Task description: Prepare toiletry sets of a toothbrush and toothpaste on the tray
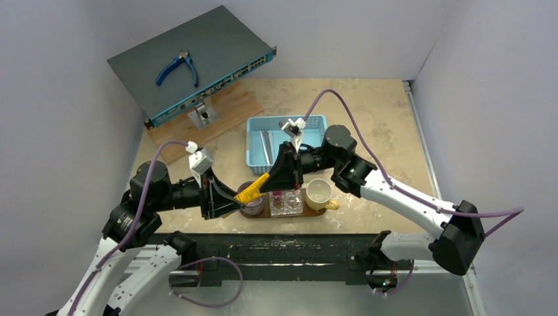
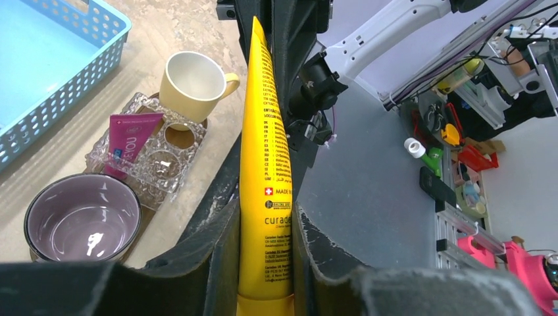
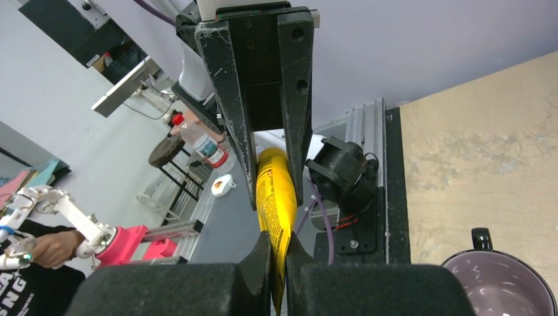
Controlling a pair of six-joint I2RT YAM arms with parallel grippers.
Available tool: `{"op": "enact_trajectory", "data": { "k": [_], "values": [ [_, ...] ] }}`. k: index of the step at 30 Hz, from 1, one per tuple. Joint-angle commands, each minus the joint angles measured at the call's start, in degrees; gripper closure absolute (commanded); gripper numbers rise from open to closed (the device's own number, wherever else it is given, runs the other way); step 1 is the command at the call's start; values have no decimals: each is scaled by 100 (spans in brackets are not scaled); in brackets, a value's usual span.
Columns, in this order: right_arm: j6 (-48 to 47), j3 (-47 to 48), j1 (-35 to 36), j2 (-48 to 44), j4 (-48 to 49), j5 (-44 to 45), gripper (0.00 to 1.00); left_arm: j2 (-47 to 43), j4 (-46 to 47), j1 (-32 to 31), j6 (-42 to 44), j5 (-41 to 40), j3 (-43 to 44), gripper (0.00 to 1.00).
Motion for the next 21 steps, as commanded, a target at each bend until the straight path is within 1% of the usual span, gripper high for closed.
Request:
{"op": "enact_trajectory", "data": {
  "k": [1, 2, 4, 7, 9, 12, 18, 21],
  "values": [
    [-240, 343, 44, -106, -111, 47, 100, 37, 444, -7, -1, 295, 48, 92],
    [-285, 369, 44, -104, -186, 60, 100, 35, 430, -7, 6, 310, 58, 91],
    [-409, 444, 52, -111, -448, 174, 100, 24, 397, -8, 15, 301, 100, 83],
    [-704, 581, 110, -138, -930, 397, 100, 2, 284, -8, 61, 176, 186, 63],
    [-935, 702, 158, -160, -1324, 574, 100, -35, 178, -7, 106, -3, 270, 54],
    [-1188, 851, 198, -219, -1807, 792, 100, -61, -8, -3, 188, -259, 417, 47],
    [-1719, 1236, 273, -359, -2994, 1403, 100, -69, -390, -6, 399, -857, 682, 37],
    [-1940, 1524, 306, -446, -3732, 1895, 100, -84, -560, -8, 521, -1185, 785, 29]
  ]
}}
